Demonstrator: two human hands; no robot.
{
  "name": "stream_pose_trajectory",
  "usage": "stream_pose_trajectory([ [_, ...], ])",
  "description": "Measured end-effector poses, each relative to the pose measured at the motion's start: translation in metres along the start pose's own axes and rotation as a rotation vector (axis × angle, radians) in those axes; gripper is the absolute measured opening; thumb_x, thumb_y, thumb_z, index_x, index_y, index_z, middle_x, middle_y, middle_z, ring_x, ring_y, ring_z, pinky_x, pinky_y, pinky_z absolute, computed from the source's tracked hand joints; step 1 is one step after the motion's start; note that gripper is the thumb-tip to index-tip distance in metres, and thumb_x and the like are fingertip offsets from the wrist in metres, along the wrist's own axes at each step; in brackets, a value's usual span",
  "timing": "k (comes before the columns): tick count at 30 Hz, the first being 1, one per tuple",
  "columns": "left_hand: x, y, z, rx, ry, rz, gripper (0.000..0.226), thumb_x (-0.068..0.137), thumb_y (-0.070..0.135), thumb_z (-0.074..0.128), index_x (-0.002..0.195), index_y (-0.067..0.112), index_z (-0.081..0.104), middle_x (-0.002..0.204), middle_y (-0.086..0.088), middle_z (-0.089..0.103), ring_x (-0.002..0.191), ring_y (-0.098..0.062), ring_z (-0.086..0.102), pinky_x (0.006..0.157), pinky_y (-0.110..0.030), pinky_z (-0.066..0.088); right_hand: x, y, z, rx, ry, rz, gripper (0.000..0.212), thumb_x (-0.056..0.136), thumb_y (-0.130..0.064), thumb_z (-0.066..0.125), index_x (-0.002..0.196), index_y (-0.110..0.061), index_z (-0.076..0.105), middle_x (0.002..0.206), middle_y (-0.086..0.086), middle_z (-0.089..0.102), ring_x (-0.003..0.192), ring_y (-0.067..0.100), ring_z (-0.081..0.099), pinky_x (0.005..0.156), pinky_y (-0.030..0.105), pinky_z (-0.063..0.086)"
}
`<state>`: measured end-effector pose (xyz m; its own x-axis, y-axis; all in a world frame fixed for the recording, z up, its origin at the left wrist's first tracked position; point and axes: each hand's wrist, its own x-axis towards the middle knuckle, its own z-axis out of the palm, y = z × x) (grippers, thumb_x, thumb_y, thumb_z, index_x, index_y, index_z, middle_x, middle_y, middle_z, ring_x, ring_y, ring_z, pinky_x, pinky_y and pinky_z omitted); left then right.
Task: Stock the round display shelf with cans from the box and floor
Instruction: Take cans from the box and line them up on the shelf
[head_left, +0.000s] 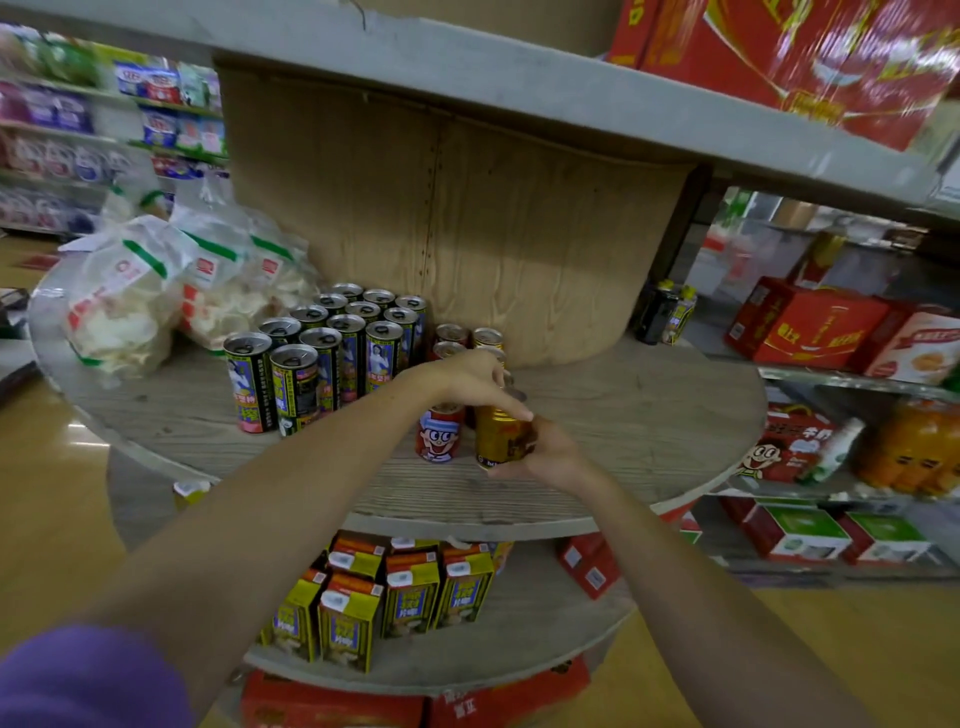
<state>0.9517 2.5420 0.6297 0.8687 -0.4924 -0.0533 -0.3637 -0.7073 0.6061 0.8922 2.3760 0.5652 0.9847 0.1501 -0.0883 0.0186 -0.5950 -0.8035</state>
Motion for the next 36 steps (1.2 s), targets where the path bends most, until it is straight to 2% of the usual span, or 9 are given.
stream_pose_trajectory([
  [3,0.004,0.002,0.007,0.048,0.081,0.042,0.06,0.058,0.063,0.083,0.069,0.009,0.06,0.058,-0.001,0.046,0.056,-0.013,0.046,0.054,-0.031,0.032,0.002,0.001,0.003,0.008,-0.009,0.048,0.073,0.065,-0.015,0.09,0.127,-0.023,0.053,0.113,-0.008,0.062,0.109,0.011,0.058,0.093,0.026,0.045],
  [6,0.008,0.001,0.011,0.07,0.088,0.084,0.059,0.058,0.062,0.084,0.06,0.013,0.051,0.056,-0.002,0.038,0.054,-0.016,0.041,0.053,-0.034,0.03,-0.001,0.001,0.002,0.053,0.003,0.046,0.063,0.068,-0.015,0.088,0.121,-0.022,0.053,0.104,-0.012,0.062,0.094,0.003,0.059,0.076,0.016,0.045],
  [10,0.011,0.001,0.013,0.139,0.033,0.087,0.067,0.056,0.062,0.085,0.087,0.006,0.064,0.081,-0.003,0.059,0.077,-0.023,0.06,0.067,-0.038,0.051,0.002,0.01,0.004,-0.042,0.151,0.076,0.059,0.062,-0.031,0.091,0.11,-0.02,0.057,0.096,-0.01,0.064,0.093,0.012,0.062,0.067,0.021,0.047],
  [13,0.016,-0.002,0.018,0.22,0.018,0.142,0.069,0.058,0.058,0.086,0.104,0.011,0.065,0.102,-0.002,0.063,0.093,-0.019,0.06,0.082,-0.037,0.054,0.009,0.013,0.016,-0.159,0.201,0.126,0.068,0.058,-0.047,0.09,0.11,-0.016,0.058,0.102,-0.002,0.067,0.098,0.017,0.062,0.07,0.027,0.047],
  [17,0.017,-0.012,0.021,0.314,-0.008,0.163,0.064,0.056,0.061,0.086,0.097,0.018,0.061,0.104,0.001,0.05,0.093,-0.017,0.051,0.077,-0.033,0.05,0.01,0.013,0.027,-0.165,0.16,0.156,0.062,0.065,-0.04,0.089,0.113,-0.014,0.059,0.102,-0.002,0.066,0.095,0.016,0.061,0.075,0.028,0.047],
  [23,0.014,-0.016,0.017,0.251,-0.027,0.228,0.067,0.06,0.039,0.091,0.115,0.013,0.064,0.095,0.005,0.049,0.08,-0.01,0.049,0.061,-0.02,0.038,0.013,0.019,0.031,-0.04,0.155,0.185,0.054,0.065,-0.026,0.092,0.105,-0.014,0.057,0.086,0.005,0.071,0.049,0.012,0.065,0.046,0.024,0.053],
  [31,0.02,-0.029,0.011,0.196,0.039,0.177,0.038,0.06,0.019,0.093,0.087,0.013,0.068,0.071,0.007,0.058,0.07,-0.013,0.057,0.068,-0.035,0.051,0.032,0.021,0.038,-0.033,0.195,0.222,0.029,0.085,-0.019,0.076,0.105,-0.011,0.057,0.07,0.003,0.067,0.038,0.004,0.059,0.045,0.022,0.052],
  [34,0.021,-0.026,0.013,0.2,0.051,0.174,0.034,0.063,0.016,0.091,0.086,0.011,0.067,0.071,0.007,0.057,0.072,-0.013,0.057,0.069,-0.033,0.05,0.038,0.021,0.035,-0.103,0.197,0.242,0.03,0.086,-0.016,0.073,0.113,-0.011,0.06,0.083,0.005,0.069,0.039,0.003,0.058,0.046,0.016,0.049],
  [36,0.019,-0.019,0.014,0.217,0.036,0.174,0.032,0.064,0.011,0.089,0.086,0.007,0.066,0.071,0.007,0.055,0.07,-0.011,0.054,0.068,-0.032,0.048,0.041,0.02,0.036,-0.129,0.198,0.251,0.034,0.085,-0.013,0.074,0.116,-0.012,0.059,0.097,0.008,0.07,0.054,0.012,0.064,0.06,0.026,0.057],
])
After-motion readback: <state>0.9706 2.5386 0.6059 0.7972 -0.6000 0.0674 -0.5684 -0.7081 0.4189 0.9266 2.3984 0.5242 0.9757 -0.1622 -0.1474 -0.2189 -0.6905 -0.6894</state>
